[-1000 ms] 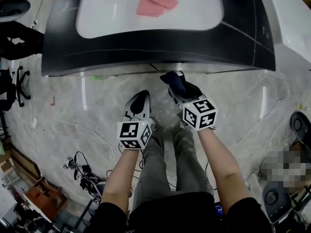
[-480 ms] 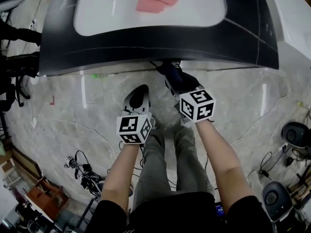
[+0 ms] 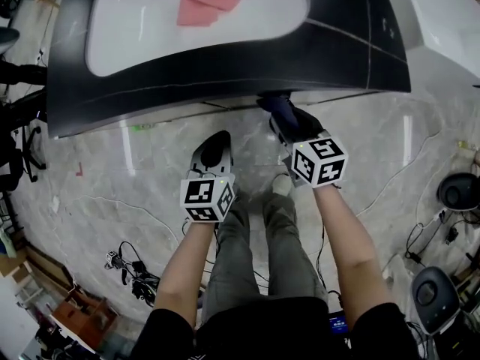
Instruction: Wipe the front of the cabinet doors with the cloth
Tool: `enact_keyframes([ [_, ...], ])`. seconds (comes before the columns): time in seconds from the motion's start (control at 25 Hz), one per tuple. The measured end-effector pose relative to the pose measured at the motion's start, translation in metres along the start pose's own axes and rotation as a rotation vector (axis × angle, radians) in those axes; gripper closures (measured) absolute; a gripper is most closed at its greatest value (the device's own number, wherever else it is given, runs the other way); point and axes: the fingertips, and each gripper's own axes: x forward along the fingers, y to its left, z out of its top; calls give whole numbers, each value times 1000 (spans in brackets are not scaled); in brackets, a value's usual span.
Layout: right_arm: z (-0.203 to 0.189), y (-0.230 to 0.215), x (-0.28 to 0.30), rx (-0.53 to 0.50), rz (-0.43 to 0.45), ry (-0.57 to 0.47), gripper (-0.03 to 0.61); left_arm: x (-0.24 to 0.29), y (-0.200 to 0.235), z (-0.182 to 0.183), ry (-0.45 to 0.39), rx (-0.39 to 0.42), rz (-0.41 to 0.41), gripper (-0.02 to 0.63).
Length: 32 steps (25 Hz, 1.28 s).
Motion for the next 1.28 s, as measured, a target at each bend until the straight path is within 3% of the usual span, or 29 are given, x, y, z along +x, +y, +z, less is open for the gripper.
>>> enact_keyframes([
  [0.84, -2, -145, -97, 76, -227, -76, 454, 64, -114, 2, 30, 84, -148, 604],
  [1.28, -37, -104, -97, 111, -137, -50, 454, 59, -115, -8, 44, 73, -135, 604],
])
